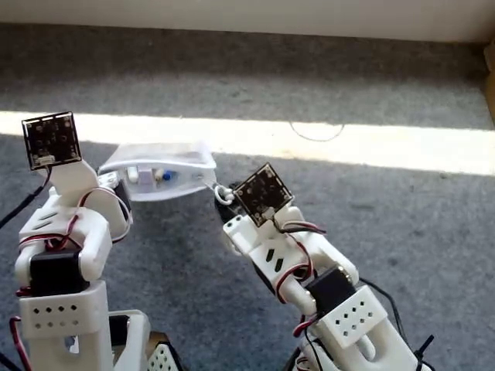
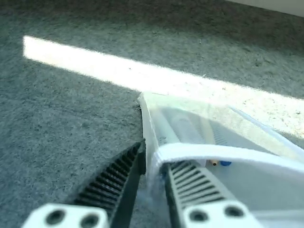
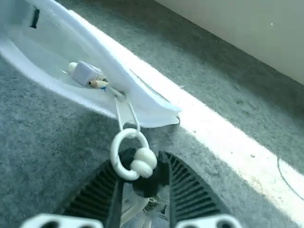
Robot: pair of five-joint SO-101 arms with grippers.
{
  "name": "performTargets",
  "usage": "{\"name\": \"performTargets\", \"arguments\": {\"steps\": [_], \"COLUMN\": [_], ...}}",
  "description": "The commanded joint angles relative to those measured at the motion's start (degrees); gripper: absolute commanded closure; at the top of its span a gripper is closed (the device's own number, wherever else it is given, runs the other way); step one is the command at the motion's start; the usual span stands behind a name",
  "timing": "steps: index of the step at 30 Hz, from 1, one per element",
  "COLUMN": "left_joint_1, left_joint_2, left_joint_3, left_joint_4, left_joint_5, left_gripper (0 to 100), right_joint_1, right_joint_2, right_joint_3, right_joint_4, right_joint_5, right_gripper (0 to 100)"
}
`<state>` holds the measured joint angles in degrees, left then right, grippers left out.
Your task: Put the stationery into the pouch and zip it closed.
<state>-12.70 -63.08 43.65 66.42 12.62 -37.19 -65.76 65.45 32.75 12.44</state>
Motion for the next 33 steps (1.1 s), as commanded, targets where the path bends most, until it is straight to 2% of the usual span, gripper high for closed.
{"name": "performTargets", "arguments": {"steps": [1, 5, 13, 19, 23, 29, 33], "left_joint_1": [-0.5, -0.6, 0.0, 5.6, 7.6, 8.8, 14.1], "left_joint_2": [-0.8, -0.7, -0.7, -0.6, -0.6, -0.6, -0.6], "left_joint_3": [0.0, 0.0, -0.3, -0.2, -0.3, -0.1, -0.1], "left_joint_4": [-0.6, -0.6, -0.6, -0.7, -1.4, -7.6, -8.8], "left_joint_5": [0.2, 1.9, 2.0, 2.1, 2.2, 8.8, 9.1], "left_gripper": [83, 83, 83, 78, 77, 77, 77], "right_joint_1": [0.7, -1.5, -3.0, -4.4, -6.8, -10.5, -11.2], "right_joint_2": [-2.1, -2.1, -2.2, -2.2, -2.2, -2.2, -2.2], "right_joint_3": [-1.3, -1.4, -1.4, -1.6, -5.3, -10.1, -10.3], "right_joint_4": [2.3, 5.2, 7.2, 10.0, 16.7, 25.4, 26.0], "right_joint_5": [5.0, 8.5, 10.2, 10.3, 10.3, 10.3, 10.3], "right_gripper": [99.5, 99.5, 99.5, 99.5, 99.5, 99.5, 99.5]}}
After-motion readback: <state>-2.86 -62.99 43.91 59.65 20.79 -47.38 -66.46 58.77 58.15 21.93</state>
